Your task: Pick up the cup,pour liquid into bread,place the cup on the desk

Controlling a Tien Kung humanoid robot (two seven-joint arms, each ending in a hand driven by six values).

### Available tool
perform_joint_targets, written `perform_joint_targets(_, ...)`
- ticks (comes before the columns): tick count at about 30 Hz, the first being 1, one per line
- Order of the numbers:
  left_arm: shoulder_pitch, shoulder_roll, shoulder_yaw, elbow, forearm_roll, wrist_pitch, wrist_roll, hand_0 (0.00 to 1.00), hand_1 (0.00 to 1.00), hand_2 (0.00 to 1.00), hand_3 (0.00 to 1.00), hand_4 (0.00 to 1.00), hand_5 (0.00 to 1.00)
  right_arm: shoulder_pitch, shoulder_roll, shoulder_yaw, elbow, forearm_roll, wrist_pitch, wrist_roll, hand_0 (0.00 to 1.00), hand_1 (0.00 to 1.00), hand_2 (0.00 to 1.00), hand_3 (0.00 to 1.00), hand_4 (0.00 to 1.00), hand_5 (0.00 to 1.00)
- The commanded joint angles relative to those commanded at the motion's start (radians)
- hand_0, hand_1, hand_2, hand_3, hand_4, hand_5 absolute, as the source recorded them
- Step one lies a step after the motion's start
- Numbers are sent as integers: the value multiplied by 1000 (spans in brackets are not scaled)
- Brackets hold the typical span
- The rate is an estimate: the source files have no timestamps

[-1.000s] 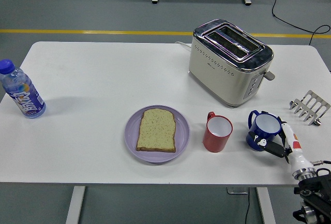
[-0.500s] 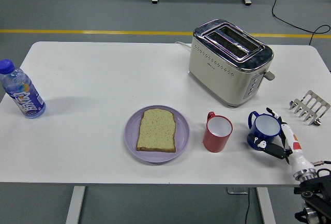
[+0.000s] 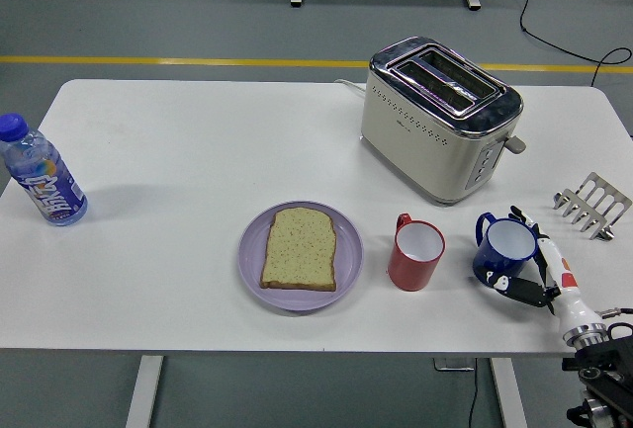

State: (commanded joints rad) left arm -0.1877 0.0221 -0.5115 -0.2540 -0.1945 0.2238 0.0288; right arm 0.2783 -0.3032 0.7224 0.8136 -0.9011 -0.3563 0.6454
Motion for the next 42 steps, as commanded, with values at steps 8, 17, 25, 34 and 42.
perform_joint_targets(8, 1, 0, 7, 0, -10, -1, -2, 690, 756, 773, 611, 396, 998, -17, -2, 43, 20, -34, 19, -10, 950, 814, 972, 998, 902, 2)
perform_joint_targets(17, 0, 0, 14, 0, -20, -3, -5, 690, 756, 773, 611, 396, 998, -27, -5, 71, 38, -57, 42, -31, 962, 830, 985, 998, 921, 2)
perform_joint_targets(25, -2, 0, 18, 0, -28, -4, -7, 690, 756, 773, 611, 396, 998, -49, -8, 123, 70, -83, 57, -50, 964, 831, 990, 998, 927, 2)
perform_joint_targets(34, -2, -1, 20, 0, -31, -4, -7, 690, 756, 773, 611, 396, 998, -73, -16, 166, 112, -110, 71, -71, 967, 837, 995, 998, 940, 8)
perform_joint_targets(42, -4, 0, 23, 0, -36, -5, -9, 690, 756, 773, 611, 396, 998, -94, -25, 199, 142, -124, 76, -74, 967, 835, 993, 998, 944, 17)
